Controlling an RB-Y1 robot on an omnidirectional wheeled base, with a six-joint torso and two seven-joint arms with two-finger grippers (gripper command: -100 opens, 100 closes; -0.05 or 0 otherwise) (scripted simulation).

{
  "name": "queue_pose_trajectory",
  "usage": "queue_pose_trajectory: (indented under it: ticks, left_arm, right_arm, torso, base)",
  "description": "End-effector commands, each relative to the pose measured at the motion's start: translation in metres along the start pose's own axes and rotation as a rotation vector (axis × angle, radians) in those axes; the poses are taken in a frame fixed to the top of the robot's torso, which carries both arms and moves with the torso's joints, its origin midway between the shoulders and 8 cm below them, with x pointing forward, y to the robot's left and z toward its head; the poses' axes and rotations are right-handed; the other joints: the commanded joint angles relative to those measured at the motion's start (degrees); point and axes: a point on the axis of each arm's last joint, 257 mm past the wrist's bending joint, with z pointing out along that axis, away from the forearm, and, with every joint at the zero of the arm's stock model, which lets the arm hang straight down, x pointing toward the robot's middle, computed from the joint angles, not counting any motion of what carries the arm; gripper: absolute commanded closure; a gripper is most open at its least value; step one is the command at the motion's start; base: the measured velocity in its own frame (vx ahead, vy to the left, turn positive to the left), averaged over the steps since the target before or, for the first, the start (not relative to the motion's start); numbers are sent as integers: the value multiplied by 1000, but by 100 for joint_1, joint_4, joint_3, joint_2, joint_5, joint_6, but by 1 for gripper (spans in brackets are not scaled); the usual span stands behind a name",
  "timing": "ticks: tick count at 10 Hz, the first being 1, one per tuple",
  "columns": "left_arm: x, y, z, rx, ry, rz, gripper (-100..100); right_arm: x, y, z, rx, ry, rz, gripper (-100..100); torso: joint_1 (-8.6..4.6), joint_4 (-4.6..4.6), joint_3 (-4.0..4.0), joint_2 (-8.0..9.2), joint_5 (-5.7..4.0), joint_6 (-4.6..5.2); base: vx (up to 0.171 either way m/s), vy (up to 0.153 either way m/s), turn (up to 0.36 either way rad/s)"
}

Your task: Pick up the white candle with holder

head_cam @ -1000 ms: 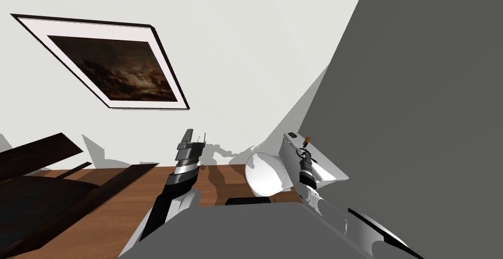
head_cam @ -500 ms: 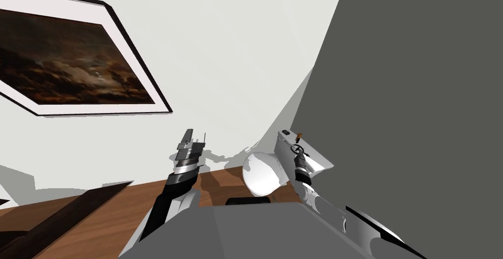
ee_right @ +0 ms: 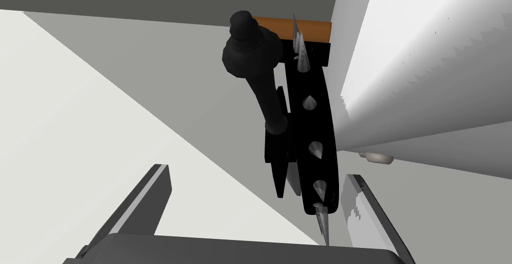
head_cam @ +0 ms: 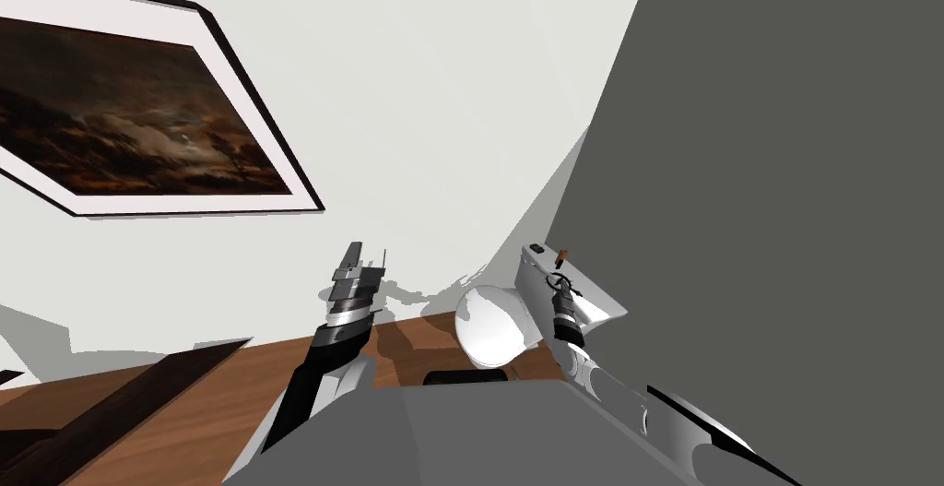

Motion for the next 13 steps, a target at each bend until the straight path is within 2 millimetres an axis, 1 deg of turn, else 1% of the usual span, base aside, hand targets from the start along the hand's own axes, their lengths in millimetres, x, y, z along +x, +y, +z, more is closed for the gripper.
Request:
queue_pose_trajectory:
  ticks: [1, 2, 4, 5, 6, 8, 13]
  left_arm:
    - [0, 0, 0, 0, 0, 0, 0]
    - [0, 0, 0, 0, 0, 0, 0]
    - [0, 0, 0, 0, 0, 0, 0]
    - [0, 0, 0, 0, 0, 0, 0]
    - [0, 0, 0, 0, 0, 0, 0]
    - [0, 0, 0, 0, 0, 0, 0]
    - [0, 0, 0, 0, 0, 0, 0]
  right_arm:
    - [0, 0, 0, 0, 0, 0, -100]
    - [0, 0, 0, 0, 0, 0, -100]
    - [-39, -1, 1, -3, -87, 17, -100]
    - [-39, -1, 1, -3, -87, 17, -100]
    - [-58, -2, 1, -3, -131, 26, -100]
    - [-58, -2, 1, -3, -131, 26, -100]
    - [-58, -2, 1, -3, -131, 26, -100]
  torso:
    - [0, 0, 0, 0, 0, 0]
    - [0, 1, 0, 0, 1, 0]
    - [5, 2, -1, -5, 4, 5]
    - [26, 0, -4, -10, 7, 3]
    - [28, 1, -3, -7, 9, 1]
    - [20, 2, -1, -3, 8, 0]
    - [0, 3, 3, 3, 3, -1]
  base:
    - [1, 4, -11]
    - [-5, -12, 35]
    - [37, 44, -290]
    - [26, 72, -207]
    - [22, 48, -214]
    - [10, 33, -96]
    - [0, 1, -3]
